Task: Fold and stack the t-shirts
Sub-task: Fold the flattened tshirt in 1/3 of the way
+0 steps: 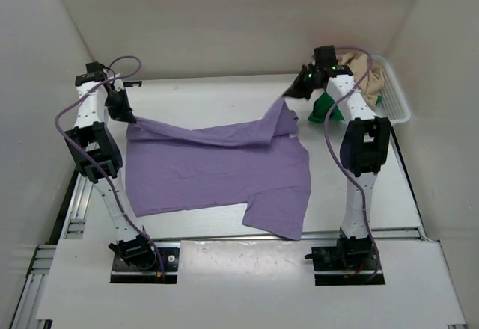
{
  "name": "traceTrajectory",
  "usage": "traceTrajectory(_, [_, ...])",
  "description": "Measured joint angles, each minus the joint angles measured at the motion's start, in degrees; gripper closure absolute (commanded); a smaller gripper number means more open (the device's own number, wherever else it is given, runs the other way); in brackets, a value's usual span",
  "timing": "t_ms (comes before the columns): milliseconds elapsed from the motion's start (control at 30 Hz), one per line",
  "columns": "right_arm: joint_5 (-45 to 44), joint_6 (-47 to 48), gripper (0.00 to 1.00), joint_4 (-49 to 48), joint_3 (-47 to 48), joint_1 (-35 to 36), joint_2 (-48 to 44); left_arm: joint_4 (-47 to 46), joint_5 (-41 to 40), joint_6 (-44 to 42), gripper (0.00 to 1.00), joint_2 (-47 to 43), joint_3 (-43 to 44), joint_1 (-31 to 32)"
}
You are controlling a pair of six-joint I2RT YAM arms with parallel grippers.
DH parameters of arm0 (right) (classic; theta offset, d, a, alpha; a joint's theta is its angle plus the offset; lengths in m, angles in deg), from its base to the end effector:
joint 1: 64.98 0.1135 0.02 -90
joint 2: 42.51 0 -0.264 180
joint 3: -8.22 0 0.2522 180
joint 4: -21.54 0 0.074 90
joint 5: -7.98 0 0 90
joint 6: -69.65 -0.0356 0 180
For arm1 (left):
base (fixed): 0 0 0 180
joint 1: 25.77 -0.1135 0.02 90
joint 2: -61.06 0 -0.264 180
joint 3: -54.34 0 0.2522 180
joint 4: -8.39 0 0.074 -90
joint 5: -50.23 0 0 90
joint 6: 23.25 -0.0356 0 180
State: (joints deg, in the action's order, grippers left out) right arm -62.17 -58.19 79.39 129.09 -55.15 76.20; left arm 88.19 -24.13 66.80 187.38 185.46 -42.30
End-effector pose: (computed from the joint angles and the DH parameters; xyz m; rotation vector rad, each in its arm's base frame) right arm 0.4506 0.0903 0.2658 0.4990 2.5883 0.7496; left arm 0.4396 0.1205 0.2427 -0.3569 2.8040 -0.3308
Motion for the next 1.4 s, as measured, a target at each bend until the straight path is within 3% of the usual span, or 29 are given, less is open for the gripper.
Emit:
traceTrajectory(67, [1.27, -2.78, 1.0, -9.16, 13.2, -0.98, 9.16, -2.05, -0.04, -0.02, 0.9, 0.0, 0.94, -0.04])
traceTrajectory(400, [2.64, -9.31, 1.0, -15.61, 18.34, -3.74, 6.49, -6.54, 0.0, 0.0, 0.9, 0.0, 2.23, -0.98])
traceTrajectory(833, [3.26, -7.82, 1.0, -15.43, 3.15, -3.43, -3.26, -8.81, -0.13, -0.02, 0.9, -1.51, 0.87, -1.38])
traceTrajectory(1100, [4.55, -5.62, 1.0, -14.16, -12.5, -3.17, -10.78, 0.72, -2.4, -0.02, 0.9, -0.94, -3.45, -1.42])
traceTrajectory(1400, [4.52, -4.55, 1.0, -12.81, -14.91, -3.06, -11.65, 8.41, -6.84, -0.02, 0.9, 1.03, -2.69, -1.44])
